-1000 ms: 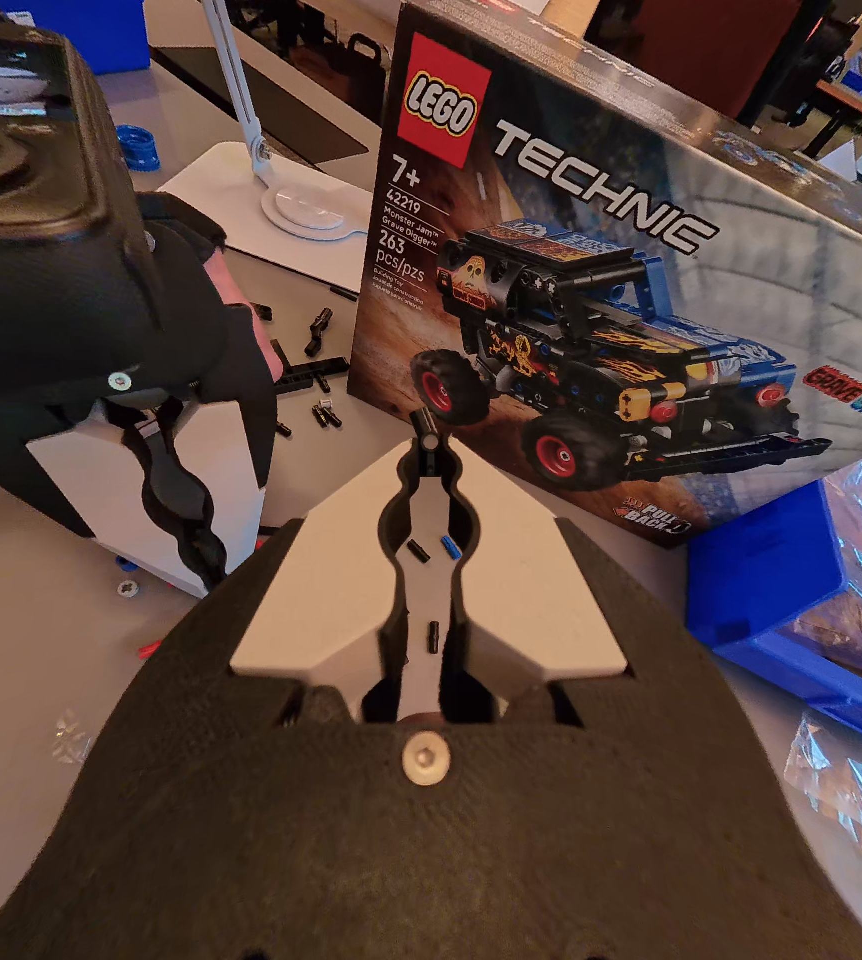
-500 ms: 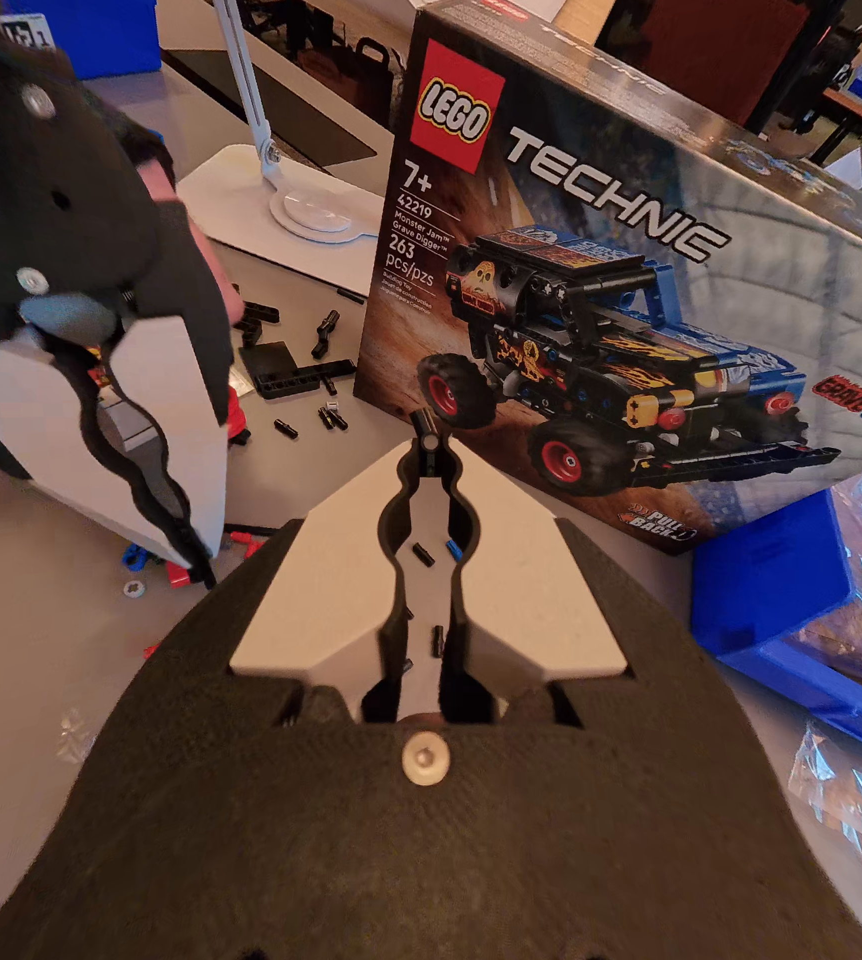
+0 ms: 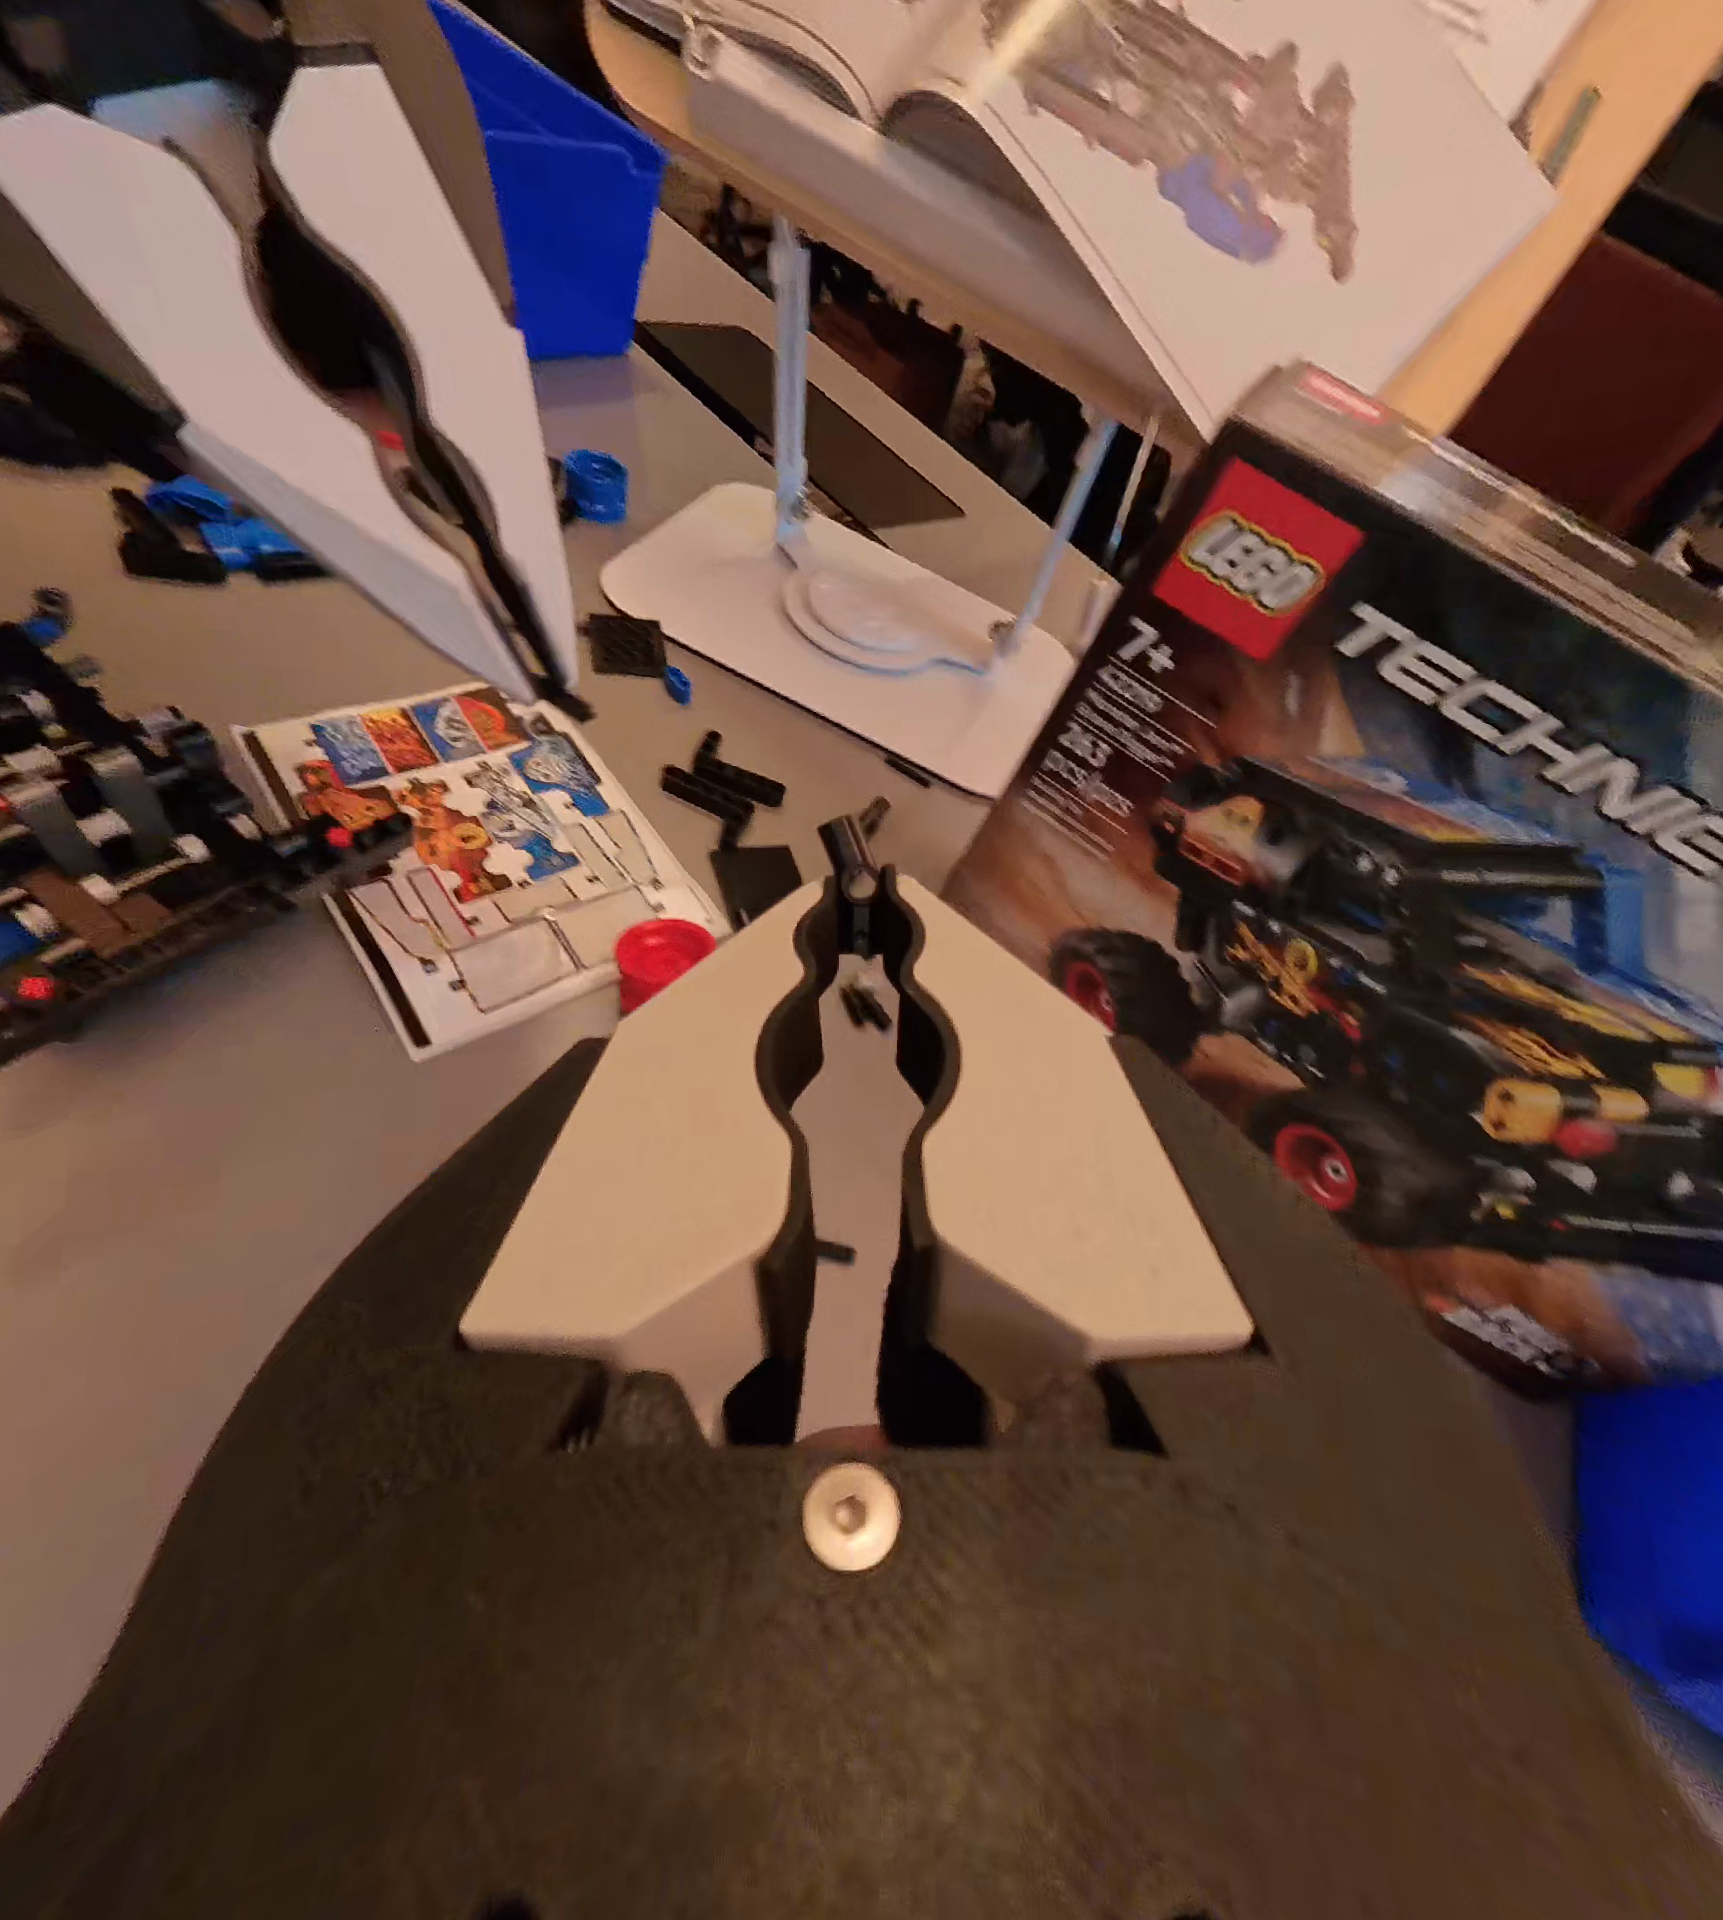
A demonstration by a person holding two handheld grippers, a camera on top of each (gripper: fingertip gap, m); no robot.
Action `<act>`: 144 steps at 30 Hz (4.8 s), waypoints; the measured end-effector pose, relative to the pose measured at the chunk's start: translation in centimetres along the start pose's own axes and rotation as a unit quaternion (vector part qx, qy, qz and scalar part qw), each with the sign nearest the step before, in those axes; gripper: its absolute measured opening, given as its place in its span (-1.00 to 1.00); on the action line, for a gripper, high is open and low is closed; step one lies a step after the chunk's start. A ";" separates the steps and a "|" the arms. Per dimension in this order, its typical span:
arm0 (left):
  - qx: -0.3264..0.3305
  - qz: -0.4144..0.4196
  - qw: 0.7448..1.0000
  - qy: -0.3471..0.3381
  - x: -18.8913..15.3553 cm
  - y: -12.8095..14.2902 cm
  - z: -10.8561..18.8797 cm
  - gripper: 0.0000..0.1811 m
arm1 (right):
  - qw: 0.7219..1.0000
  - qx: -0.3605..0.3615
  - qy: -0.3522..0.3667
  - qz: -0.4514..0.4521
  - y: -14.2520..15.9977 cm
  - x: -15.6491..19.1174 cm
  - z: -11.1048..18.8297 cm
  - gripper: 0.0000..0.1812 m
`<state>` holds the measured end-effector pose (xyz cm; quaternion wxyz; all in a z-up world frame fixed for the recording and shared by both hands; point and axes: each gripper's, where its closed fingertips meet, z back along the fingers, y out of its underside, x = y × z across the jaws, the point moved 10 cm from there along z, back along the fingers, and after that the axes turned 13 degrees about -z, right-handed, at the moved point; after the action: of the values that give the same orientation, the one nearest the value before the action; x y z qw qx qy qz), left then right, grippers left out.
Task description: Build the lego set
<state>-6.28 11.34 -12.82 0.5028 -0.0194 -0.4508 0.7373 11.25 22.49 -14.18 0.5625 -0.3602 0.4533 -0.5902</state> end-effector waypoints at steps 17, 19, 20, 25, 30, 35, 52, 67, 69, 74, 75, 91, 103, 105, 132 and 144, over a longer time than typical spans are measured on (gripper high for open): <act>0.039 -0.060 0.993 -0.096 -2.1 0.8 1.0 -0.98 | 0.994 0.033 -0.041 0.098 0.0 5.6 -3.6 -0.95; 0.050 -0.076 0.991 -0.102 -2.3 0.6 0.7 -0.98 | 0.993 0.045 -0.031 0.100 0.1 5.6 -3.9 -0.95; 0.055 -0.083 0.990 -0.104 -2.4 0.5 0.6 -0.98 | 0.993 0.046 -0.027 0.104 0.1 5.6 -3.9 -0.95; 0.092 -0.118 0.982 -0.116 -3.0 0.3 -0.3 -0.98 | 0.990 0.058 -0.016 0.125 0.2 6.2 -4.3 -0.95; 0.121 -0.148 0.972 -0.133 -3.3 0.0 -0.7 -0.99 | 0.989 0.072 0.004 0.128 0.2 6.2 -4.5 -0.94; 0.122 -0.153 0.972 -0.133 -3.5 -0.2 -0.8 -0.99 | 0.989 0.074 0.016 0.124 0.2 5.7 -4.2 -0.94; 0.149 -0.189 0.959 -0.149 -4.1 -0.5 -1.1 -0.98 | 0.986 0.090 0.018 0.140 0.4 6.1 -4.2 -0.94; 0.216 -0.285 0.919 -0.165 -4.8 -1.3 -1.6 -0.99 | 0.975 0.091 0.045 0.197 0.4 6.4 -4.2 -0.94; 0.222 -0.298 0.913 -0.169 -4.9 -1.4 -1.6 -0.99 | 0.975 0.090 0.047 0.197 0.4 6.4 -4.2 -0.95; 0.238 -0.350 0.889 -0.176 -5.4 -1.5 -2.1 -0.99 | 0.981 0.102 0.025 0.163 0.6 5.9 -4.2 -0.94; 0.242 -0.360 0.884 -0.175 -5.5 -1.5 -2.2 -0.99 | 0.982 0.105 0.021 0.154 0.7 5.9 -4.2 -0.94; 0.211 -0.444 0.850 -0.188 -6.1 -2.1 -1.6 -0.99 | 0.993 0.075 -0.082 0.043 0.5 4.4 -3.1 -0.95; 0.166 -0.446 0.858 -0.195 -7.0 -2.5 -0.4 -1.00 | 0.991 0.053 -0.115 0.045 0.1 4.9 -2.5 -0.95; 0.142 -0.447 0.861 -0.196 -7.3 -2.8 -0.2 -1.00 | 0.987 0.040 -0.148 0.040 -0.3 5.9 -2.6 -0.95; 0.058 -0.057 0.997 0.007 -5.1 1.9 5.2 -0.78 | 0.986 0.108 -0.120 0.051 1.3 5.4 -3.7 -0.94; 0.104 0.135 0.973 0.154 -5.2 3.5 0.7 -0.69 | 0.983 0.115 -0.130 0.055 1.5 5.7 -3.8 -0.94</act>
<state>-6.56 6.65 -16.99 0.4616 -0.1409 -0.2817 0.8293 7.63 17.38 -17.31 0.6861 -0.3407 0.3247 -0.5548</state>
